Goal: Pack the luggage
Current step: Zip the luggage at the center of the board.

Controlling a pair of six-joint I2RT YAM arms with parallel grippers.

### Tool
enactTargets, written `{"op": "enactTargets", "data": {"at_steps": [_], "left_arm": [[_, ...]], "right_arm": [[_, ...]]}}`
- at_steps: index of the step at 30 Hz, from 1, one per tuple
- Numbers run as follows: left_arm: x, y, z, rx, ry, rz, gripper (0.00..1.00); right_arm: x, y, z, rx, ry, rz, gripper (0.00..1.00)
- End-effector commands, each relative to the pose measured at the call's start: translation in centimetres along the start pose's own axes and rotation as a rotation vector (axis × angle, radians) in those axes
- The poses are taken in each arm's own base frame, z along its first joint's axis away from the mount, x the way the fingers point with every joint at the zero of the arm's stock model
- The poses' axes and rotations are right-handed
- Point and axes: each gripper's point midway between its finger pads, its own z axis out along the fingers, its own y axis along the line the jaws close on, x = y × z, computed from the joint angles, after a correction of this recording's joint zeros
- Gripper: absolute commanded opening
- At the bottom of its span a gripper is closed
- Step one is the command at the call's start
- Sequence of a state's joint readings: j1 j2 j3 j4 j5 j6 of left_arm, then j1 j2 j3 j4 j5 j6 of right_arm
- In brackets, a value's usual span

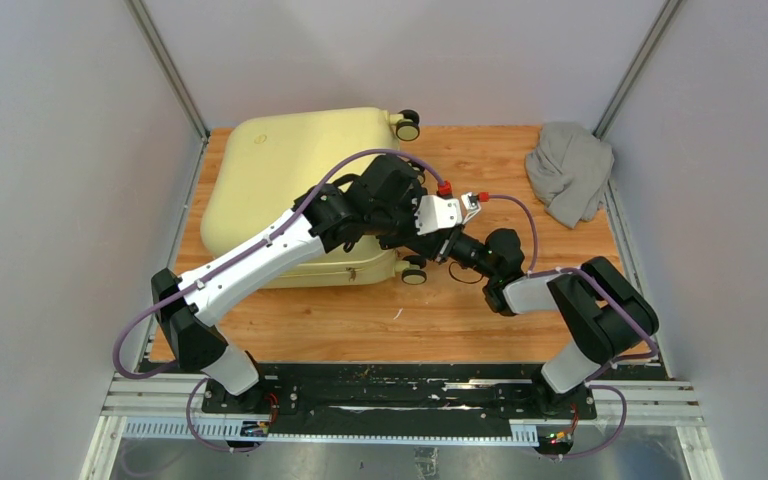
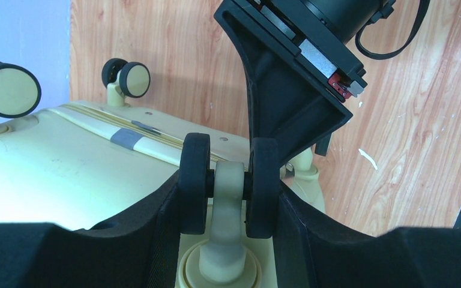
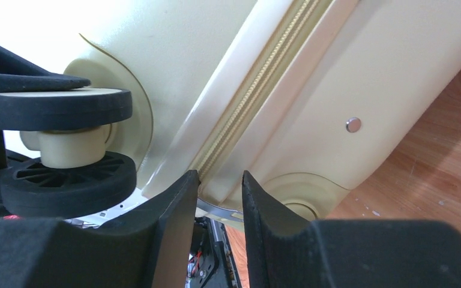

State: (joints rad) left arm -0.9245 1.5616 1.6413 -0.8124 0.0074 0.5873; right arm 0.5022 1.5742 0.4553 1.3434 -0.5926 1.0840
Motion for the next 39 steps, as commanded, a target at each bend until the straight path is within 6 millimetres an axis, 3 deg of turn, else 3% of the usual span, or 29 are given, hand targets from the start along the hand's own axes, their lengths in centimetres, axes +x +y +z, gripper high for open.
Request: {"op": "enactTargets", "data": {"at_steps": [1, 8, 11, 17, 26, 39], "left_arm": [[-8.8, 5.0, -6.3, -0.208, -0.354, -0.023, 0.00], [-8.8, 5.1, -6.3, -0.211, -0.353, -0.022, 0.00], [-8.9, 5.3, -6.4, -0.219, -0.352, -0.018, 0.00], [-8.9, 5.6, -5.9, -0.234, -0.347, -0.011, 0.00], [-9.4, 6.6, -5.5, -0.267, -0.343, -0.008, 0.00], [-10.3, 7.7, -5.5, -0.299, -0.348, 0.014, 0.00]], "right_arm": [[-0.8, 2.3, 0.5, -0.088, -0.051, 0.009, 0.37], [0.4, 2.8, 1.5, -0.117, -0.018, 0.031, 0.35], [1.1, 2.5, 1.4, -0.108, -0.001, 0.042, 0.27], [1.9, 2.7, 1.3, -0.121, 0.015, 0.045, 0.02], [4.3, 1.5, 1.1, -0.081, 0.070, 0.069, 0.02], [6.2, 1.9, 0.7, -0.095, 0.113, 0.063, 0.05]]}}
